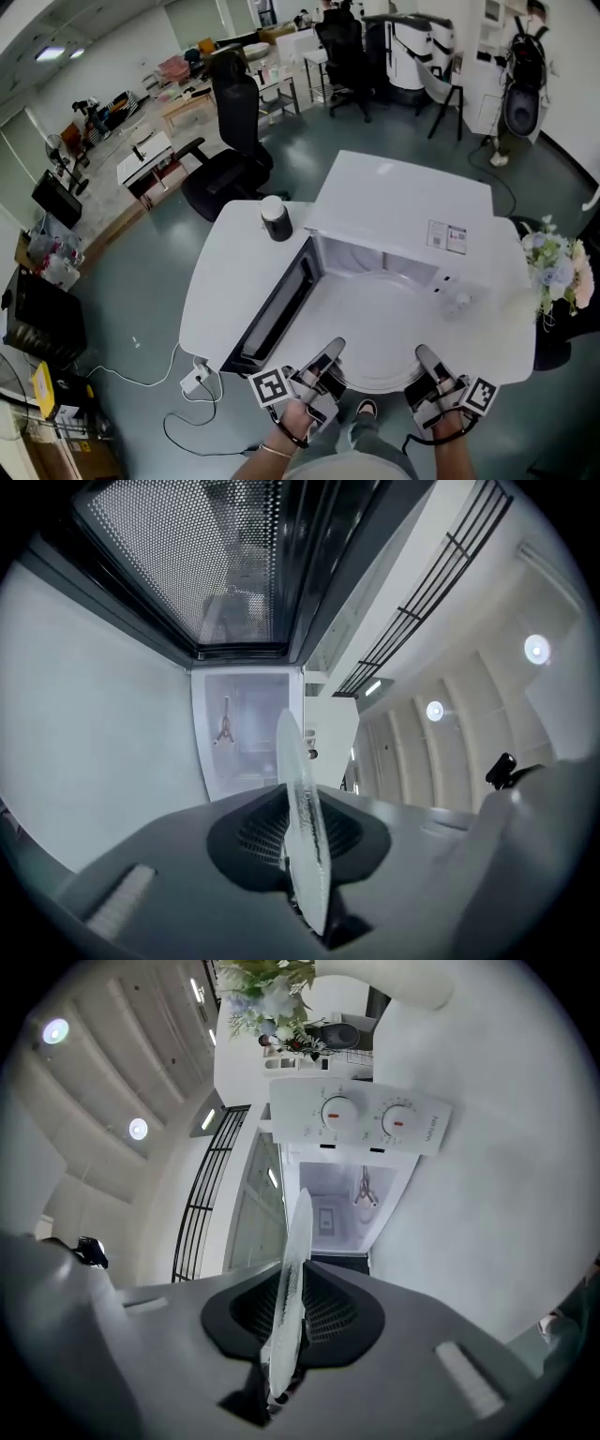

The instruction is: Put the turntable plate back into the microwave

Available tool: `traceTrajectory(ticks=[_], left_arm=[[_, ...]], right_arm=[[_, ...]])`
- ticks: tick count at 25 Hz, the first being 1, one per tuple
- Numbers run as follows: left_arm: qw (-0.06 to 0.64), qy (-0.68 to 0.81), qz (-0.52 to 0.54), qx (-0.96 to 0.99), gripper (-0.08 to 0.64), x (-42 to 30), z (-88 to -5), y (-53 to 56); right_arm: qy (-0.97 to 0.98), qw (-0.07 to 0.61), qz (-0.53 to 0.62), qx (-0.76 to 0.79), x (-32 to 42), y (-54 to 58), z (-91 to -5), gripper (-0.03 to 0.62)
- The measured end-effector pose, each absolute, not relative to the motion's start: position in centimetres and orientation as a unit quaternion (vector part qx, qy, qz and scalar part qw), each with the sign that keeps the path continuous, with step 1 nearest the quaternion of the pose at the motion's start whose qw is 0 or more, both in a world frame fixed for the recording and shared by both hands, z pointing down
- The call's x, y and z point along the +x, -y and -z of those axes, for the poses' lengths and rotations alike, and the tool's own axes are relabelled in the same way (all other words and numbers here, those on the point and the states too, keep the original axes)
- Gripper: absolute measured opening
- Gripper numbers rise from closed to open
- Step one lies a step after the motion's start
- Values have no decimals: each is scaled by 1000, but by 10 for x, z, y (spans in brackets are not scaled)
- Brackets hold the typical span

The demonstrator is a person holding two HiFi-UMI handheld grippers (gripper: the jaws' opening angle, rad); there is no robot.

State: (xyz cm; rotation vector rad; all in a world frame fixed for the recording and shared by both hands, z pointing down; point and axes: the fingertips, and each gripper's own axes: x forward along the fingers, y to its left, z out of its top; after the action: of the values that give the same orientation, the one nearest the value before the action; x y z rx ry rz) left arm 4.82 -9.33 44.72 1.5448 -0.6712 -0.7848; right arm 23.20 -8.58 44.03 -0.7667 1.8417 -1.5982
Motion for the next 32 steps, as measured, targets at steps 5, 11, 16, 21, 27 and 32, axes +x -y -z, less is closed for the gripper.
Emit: traceTrajectory(ticks=[5,11,16,21,27,32], left_arm=[[599,284,328,673,41,50,-457,102],[594,273,306,691,46,53,-469,114],[579,282,275,714,52,56,-482,120],[565,283,260,730,60,58,-487,125],[558,285,256,736,64,56,-492,131],[558,287,257,735,66,54,-495,134]], right_arm=[[-673,315,609,-279,232,90,-451,48],[-658,342,609,-282,233,93,-467,46],[-649,352,611,-284,236,98,-482,48],[-650,359,607,-281,238,101,-487,48],[-655,354,606,-281,236,109,-489,49],[-654,353,607,-280,233,113,-491,49]])
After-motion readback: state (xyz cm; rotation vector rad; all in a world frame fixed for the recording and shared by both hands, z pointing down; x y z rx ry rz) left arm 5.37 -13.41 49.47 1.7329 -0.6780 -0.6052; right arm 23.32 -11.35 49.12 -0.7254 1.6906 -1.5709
